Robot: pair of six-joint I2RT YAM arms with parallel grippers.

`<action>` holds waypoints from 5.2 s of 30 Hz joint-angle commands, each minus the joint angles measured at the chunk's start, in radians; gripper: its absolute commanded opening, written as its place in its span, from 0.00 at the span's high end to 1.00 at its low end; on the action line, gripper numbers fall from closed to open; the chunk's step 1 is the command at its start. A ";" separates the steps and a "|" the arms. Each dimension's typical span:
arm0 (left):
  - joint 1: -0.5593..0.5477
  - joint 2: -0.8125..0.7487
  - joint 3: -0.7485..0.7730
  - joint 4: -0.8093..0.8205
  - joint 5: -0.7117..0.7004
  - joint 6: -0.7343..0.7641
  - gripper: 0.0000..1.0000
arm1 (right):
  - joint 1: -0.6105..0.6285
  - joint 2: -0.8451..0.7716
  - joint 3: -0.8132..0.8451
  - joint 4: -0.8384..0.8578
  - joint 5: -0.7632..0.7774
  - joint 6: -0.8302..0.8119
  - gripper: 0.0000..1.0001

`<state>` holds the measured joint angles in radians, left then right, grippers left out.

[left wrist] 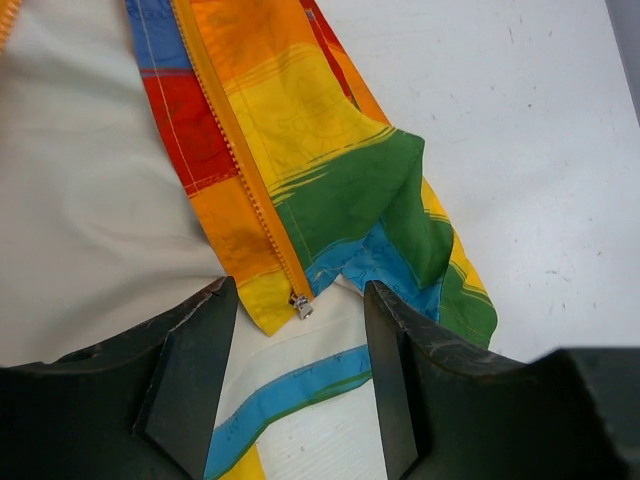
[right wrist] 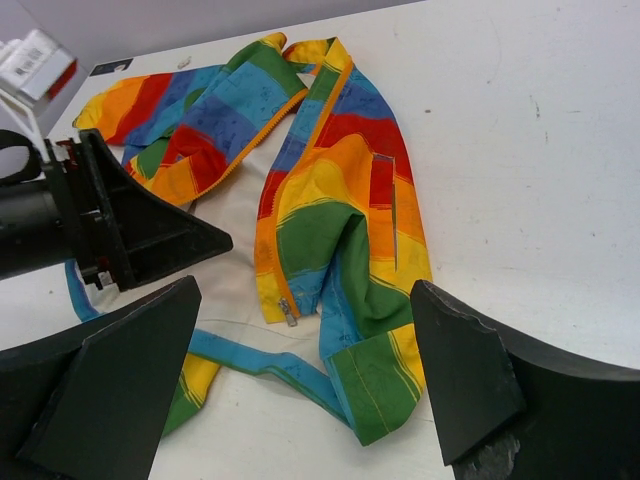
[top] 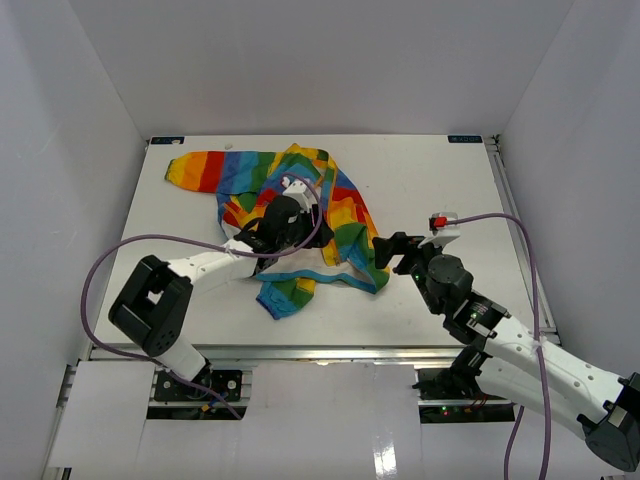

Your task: Zip up the jacket

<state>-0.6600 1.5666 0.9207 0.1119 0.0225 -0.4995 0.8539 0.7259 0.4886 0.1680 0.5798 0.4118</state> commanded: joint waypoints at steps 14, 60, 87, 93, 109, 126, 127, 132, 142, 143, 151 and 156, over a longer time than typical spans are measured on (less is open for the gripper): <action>0.025 0.276 0.110 0.070 0.190 -0.053 0.33 | 0.007 -0.028 -0.007 0.049 -0.013 -0.006 0.07; 0.025 0.057 -0.159 0.665 0.677 0.114 1.00 | -0.128 0.096 -0.183 0.381 -0.609 -0.083 0.39; 0.025 0.058 -0.048 0.421 0.328 -0.112 1.00 | -0.086 0.360 -0.035 0.480 -0.493 -0.052 0.63; 0.026 0.055 -0.043 0.407 0.309 -0.121 1.00 | -0.059 0.430 0.016 0.477 -0.471 -0.065 0.63; 0.025 0.031 -0.059 0.434 0.321 -0.156 1.00 | -0.013 0.605 0.124 0.448 -0.337 -0.022 0.62; 0.025 0.015 -0.079 0.458 0.281 -0.175 1.00 | 0.041 0.671 0.158 0.399 -0.211 0.041 0.92; 0.025 0.012 -0.082 0.466 0.272 -0.179 1.00 | 0.043 0.670 0.156 0.398 -0.208 0.044 0.92; 0.025 -0.008 -0.115 0.522 0.240 -0.205 1.00 | 0.047 0.675 0.142 0.406 -0.209 0.082 0.92; 0.025 -0.043 -0.163 0.596 0.208 -0.233 1.00 | 0.055 0.683 0.106 0.435 -0.197 0.123 0.90; 0.025 -0.043 -0.165 0.601 0.216 -0.227 1.00 | 0.054 0.680 0.103 0.436 -0.206 0.118 0.87; 0.025 -0.082 -0.209 0.639 0.283 -0.131 1.00 | 0.053 0.467 -0.006 0.423 -0.314 -0.054 0.46; 0.025 -0.113 -0.261 0.703 0.326 -0.079 1.00 | 0.034 0.282 -0.019 0.324 -0.401 -0.153 0.42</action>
<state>-0.6323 1.5124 0.6983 0.7319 0.2935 -0.6426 0.9012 1.1417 0.4552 0.5217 0.2601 0.3781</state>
